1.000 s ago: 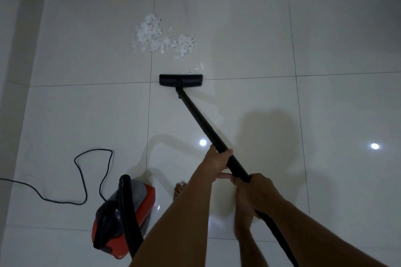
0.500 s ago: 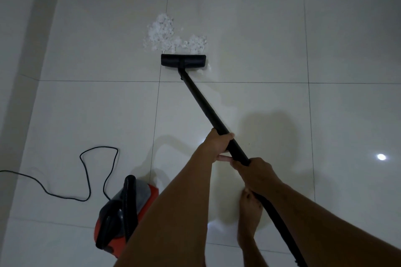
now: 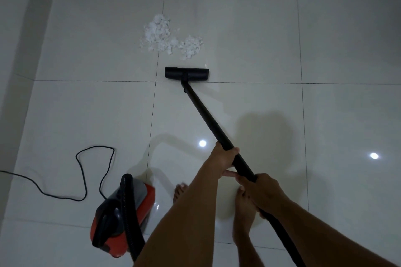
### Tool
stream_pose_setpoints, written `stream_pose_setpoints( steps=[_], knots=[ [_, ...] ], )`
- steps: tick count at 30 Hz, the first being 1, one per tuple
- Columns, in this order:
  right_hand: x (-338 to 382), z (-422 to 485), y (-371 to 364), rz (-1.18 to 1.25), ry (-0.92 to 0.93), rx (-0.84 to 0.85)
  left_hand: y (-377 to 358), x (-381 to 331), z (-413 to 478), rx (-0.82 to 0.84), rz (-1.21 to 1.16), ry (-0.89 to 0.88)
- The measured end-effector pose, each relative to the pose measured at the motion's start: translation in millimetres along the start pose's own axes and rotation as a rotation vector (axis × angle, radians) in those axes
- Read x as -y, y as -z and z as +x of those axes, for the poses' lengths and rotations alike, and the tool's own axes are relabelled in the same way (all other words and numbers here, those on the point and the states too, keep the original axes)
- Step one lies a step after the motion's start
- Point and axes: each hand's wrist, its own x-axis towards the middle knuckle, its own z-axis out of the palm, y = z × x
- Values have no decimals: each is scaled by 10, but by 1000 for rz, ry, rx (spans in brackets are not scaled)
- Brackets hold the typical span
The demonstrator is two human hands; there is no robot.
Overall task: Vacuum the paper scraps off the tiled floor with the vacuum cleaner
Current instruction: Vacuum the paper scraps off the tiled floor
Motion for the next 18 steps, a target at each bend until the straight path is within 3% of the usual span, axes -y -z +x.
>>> stream_pose_setpoints(
  steps=[18],
  knots=[
    [128,453,178,-2,11,18,-88,-274,353,-45,12,-12]
  ],
)
